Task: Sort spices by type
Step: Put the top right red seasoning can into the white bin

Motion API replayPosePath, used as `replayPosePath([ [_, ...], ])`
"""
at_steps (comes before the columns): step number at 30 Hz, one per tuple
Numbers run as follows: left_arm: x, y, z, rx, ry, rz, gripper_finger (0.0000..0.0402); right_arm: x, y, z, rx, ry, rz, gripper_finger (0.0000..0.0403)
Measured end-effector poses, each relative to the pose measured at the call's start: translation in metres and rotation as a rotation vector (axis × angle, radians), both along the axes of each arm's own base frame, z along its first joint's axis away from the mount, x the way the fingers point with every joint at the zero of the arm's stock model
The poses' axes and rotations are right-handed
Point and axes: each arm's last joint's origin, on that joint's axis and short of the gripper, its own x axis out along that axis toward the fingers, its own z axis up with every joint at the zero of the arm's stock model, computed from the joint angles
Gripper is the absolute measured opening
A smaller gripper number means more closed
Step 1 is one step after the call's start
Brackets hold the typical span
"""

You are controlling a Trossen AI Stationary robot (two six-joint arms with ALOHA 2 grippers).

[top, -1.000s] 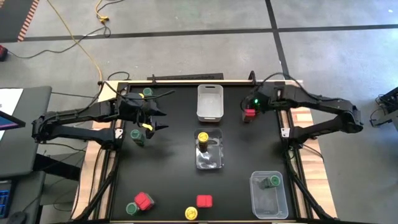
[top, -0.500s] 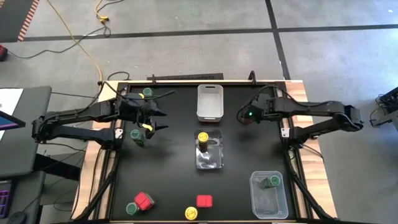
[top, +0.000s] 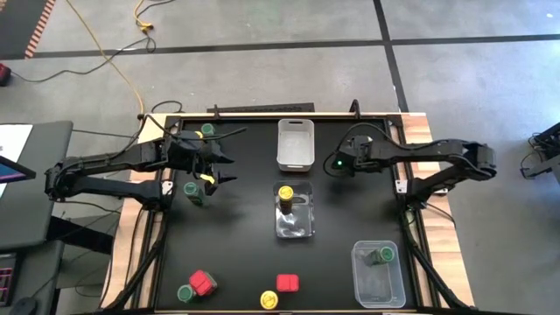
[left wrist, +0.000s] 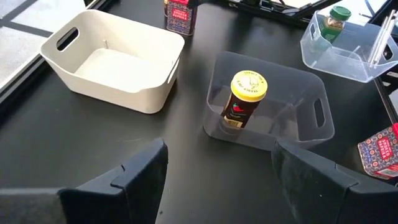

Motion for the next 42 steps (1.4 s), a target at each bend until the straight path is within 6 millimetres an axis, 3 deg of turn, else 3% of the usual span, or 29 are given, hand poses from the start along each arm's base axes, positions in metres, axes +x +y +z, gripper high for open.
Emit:
replayPosePath([
  [17,0.000,0.000,0.000,0.000,0.000,0.000,0.0276,0.004,-0.027,-0.013,0.016,0.029,-0.021,0.0337],
  [34,0.000,0.000,0.000,0.000,0.000,0.000,0.0276,0.006,-0.028,-0.014,0.013,0.023,-0.018,0.0246],
  [42,0.000,0.000,0.000,0.000,0.000,0.000,0.0276,0.006,-0.027,-0.014,0.029,0.022,0.001,0.0248],
])
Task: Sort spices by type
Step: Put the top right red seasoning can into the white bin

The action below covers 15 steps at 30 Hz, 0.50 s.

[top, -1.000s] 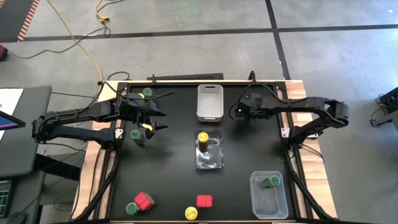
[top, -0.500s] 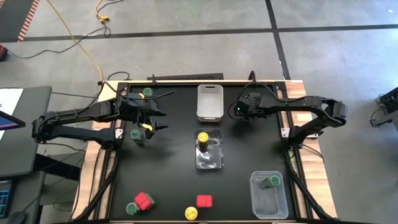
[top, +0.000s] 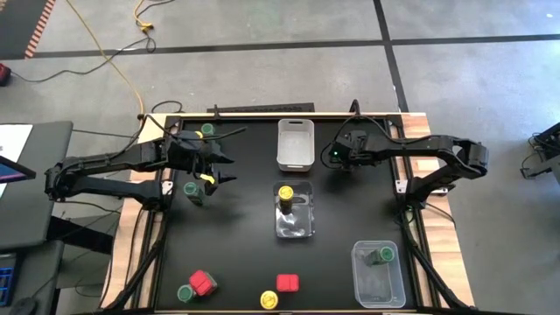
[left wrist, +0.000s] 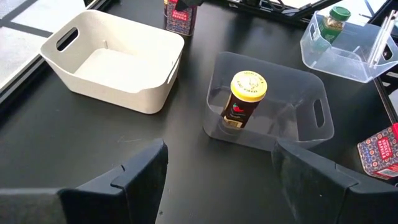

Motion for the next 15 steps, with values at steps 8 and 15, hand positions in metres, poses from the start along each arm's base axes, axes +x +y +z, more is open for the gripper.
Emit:
replayPosePath([
  [8,0.000,0.000,0.000,-0.001,0.000,0.000,0.0276,0.007,0.004,0.024,0.024,-0.097,0.090,0.0248],
  [15,0.000,0.000,0.000,-0.010,-0.002,0.005,0.0276,0.004,0.007,0.072,-0.046,-0.185,0.160,0.0248],
])
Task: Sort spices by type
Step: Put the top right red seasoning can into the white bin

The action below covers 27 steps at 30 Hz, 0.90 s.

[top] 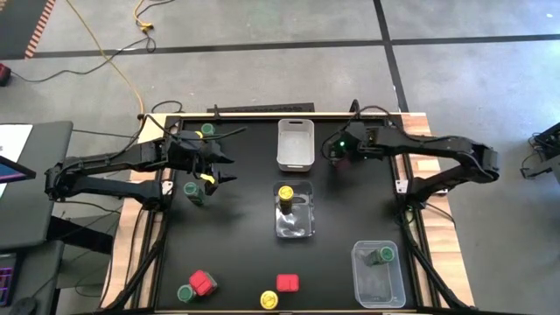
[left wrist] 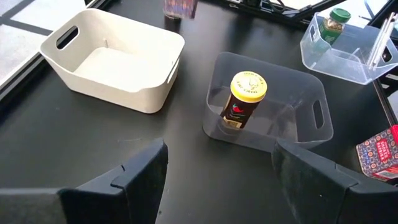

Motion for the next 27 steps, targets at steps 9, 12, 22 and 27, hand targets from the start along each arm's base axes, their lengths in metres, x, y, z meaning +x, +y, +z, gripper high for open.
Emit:
replayPosePath([
  [9,0.000,0.000,0.000,-0.004,-0.001,0.003,0.0276,0.000,-0.025,0.072,-0.221,-0.015,0.202,0.0249],
  [12,0.000,0.000,0.000,-0.004,0.000,0.002,0.0276,0.000,-0.041,0.093,-0.296,0.013,0.287,0.0249],
  [22,0.000,0.001,0.000,0.002,0.002,0.038,0.0276,0.016,-0.111,0.112,-0.296,-0.010,0.619,0.0249],
  [27,0.000,0.001,0.000,-0.006,0.001,0.043,0.0276,0.044,-0.132,0.096,-0.286,0.015,0.854,0.0249],
])
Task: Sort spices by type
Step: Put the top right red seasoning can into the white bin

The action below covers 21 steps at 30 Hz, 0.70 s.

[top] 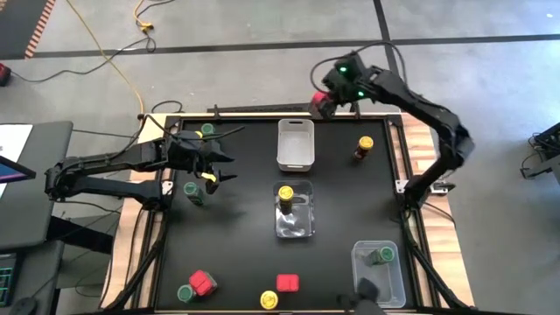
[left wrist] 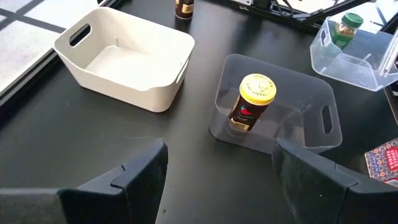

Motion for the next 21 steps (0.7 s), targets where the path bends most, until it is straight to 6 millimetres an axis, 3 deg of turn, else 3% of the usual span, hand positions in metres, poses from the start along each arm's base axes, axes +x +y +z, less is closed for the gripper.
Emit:
replayPosePath([
  [6,0.000,0.000,0.000,0.001,0.001,0.004,0.0276,0.029,-0.011,-0.027,0.058,0.018,0.222,0.0249],
  [21,0.000,0.000,0.000,-0.001,0.000,0.007,0.0276,0.055,-0.023,-0.079,-0.011,0.165,0.491,0.0249],
])
